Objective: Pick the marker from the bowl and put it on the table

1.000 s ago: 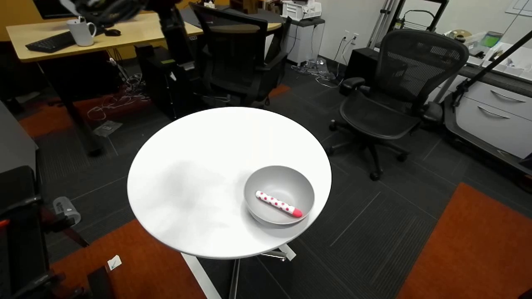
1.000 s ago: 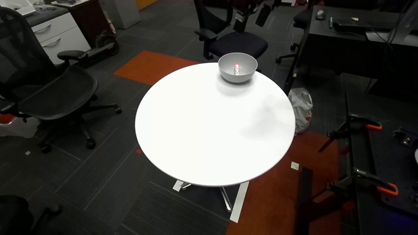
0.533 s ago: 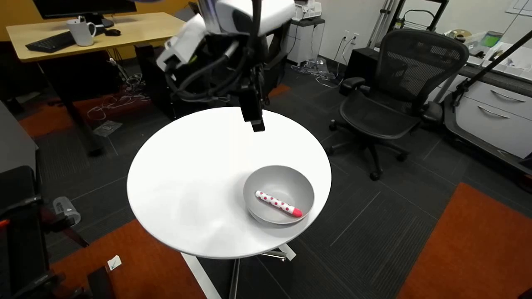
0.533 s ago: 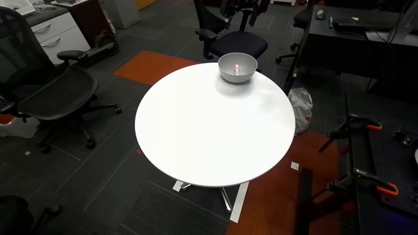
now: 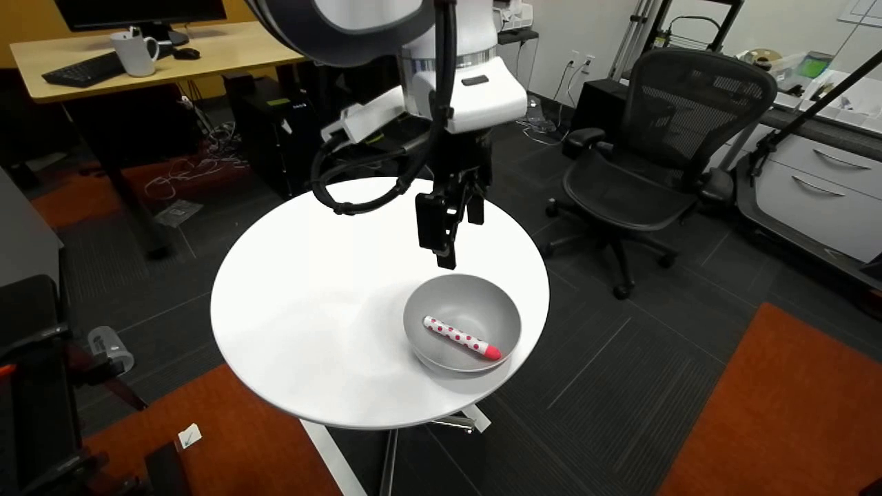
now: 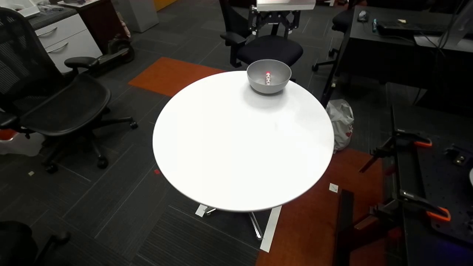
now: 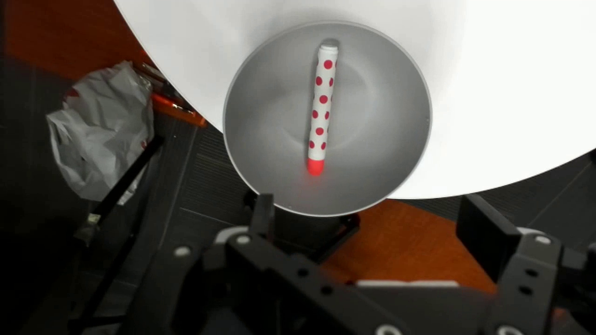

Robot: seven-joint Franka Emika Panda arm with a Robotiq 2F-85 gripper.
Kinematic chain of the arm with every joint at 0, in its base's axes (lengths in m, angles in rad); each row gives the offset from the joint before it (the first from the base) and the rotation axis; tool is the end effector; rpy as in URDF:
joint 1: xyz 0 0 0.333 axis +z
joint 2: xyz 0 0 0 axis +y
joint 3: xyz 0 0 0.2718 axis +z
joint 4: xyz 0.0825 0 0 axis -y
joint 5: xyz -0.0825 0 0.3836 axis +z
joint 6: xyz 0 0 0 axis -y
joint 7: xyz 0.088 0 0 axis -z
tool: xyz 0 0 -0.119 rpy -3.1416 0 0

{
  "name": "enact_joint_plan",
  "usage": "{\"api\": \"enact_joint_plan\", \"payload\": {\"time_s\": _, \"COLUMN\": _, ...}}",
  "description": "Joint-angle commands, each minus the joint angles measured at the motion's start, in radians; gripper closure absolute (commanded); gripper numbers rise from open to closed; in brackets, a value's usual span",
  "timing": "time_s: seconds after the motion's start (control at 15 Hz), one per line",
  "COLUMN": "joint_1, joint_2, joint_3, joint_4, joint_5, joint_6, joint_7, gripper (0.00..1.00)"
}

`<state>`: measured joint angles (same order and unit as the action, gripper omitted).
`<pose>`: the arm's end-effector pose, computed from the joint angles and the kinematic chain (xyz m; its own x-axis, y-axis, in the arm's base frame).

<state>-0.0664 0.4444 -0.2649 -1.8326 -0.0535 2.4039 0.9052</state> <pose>0.6076 -0.2020 0.2592 0.3839 -0.9007 0.2033 -0.9190 -0.3941 -0.0107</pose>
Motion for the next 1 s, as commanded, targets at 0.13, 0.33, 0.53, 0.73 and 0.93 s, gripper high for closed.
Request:
{"api": "enact_joint_plan", "payload": {"time_s": 0.13, "joint_1": -0.002, "joint_2": 0.087, "joint_3": -0.003, "joint_4": 0.116, "joint_5": 0.017, "joint_6": -0.15, "joint_7": 0.128, "gripper": 0.0}}
{"api": "enact_joint_plan", "payload": {"time_s": 0.33, "joint_1": -0.012, "joint_2": 0.116, "joint_3": 0.004, "joint_4": 0.122, "joint_5": 0.027, "joint_6": -0.141, "joint_7": 0.151, "gripper": 0.0}}
{"api": "enact_joint_plan", "payload": {"time_s": 0.53, "joint_1": -0.028, "joint_2": 0.143, "joint_3": 0.014, "joint_4": 0.118, "joint_5": 0.063, "joint_6": -0.105, "joint_7": 0.137, "gripper": 0.0}}
{"api": "enact_joint_plan", "payload": {"time_s": 0.73, "joint_1": -0.047, "joint_2": 0.169, "joint_3": 0.019, "joint_4": 0.124, "joint_5": 0.102, "joint_6": -0.066, "joint_7": 0.118, "gripper": 0.0}}
{"api": "enact_joint_plan", "payload": {"time_s": 0.93, "joint_1": -0.072, "joint_2": 0.195, "joint_3": 0.028, "joint_4": 0.129, "joint_5": 0.137, "joint_6": 0.006, "joint_7": 0.085, "gripper": 0.0}}
